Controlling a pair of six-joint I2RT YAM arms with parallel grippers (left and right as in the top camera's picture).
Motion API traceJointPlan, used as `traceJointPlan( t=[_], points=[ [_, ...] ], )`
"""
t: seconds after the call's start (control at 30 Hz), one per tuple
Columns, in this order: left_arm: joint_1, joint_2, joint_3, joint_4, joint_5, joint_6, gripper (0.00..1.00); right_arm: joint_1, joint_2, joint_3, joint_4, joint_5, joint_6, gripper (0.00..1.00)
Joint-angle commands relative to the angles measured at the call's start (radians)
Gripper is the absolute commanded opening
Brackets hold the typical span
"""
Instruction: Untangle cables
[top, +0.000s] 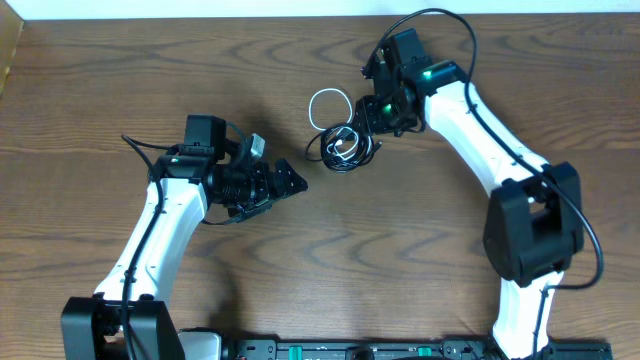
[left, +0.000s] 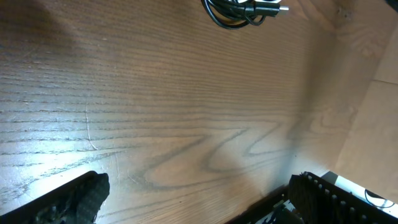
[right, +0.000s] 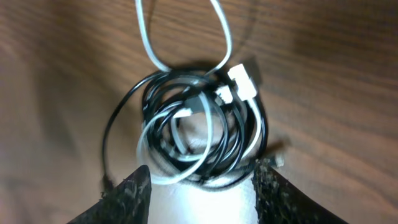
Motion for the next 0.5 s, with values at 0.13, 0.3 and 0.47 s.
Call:
traceJointPlan(
  t=[0.13, 0.3, 0.47],
  points=[
    [-0.001, 0.008, 0.003, -0.001, -0.006, -0.006, 0.98, 0.019, 0.122, 0.012, 0.032, 0.059, 0.058, 0.43],
    [-0.001, 0.008, 0.003, 0.006, -0.006, -0.005, 0.98, 0.026, 0.154, 0.012, 0.043, 0.041, 0.057, 0.4],
    [-0.001, 0.008, 0.003, 0.013, -0.006, -0.005, 0.98, 0.026, 0.158, 0.012, 0.044, 0.042, 0.057, 0.34]
  ],
)
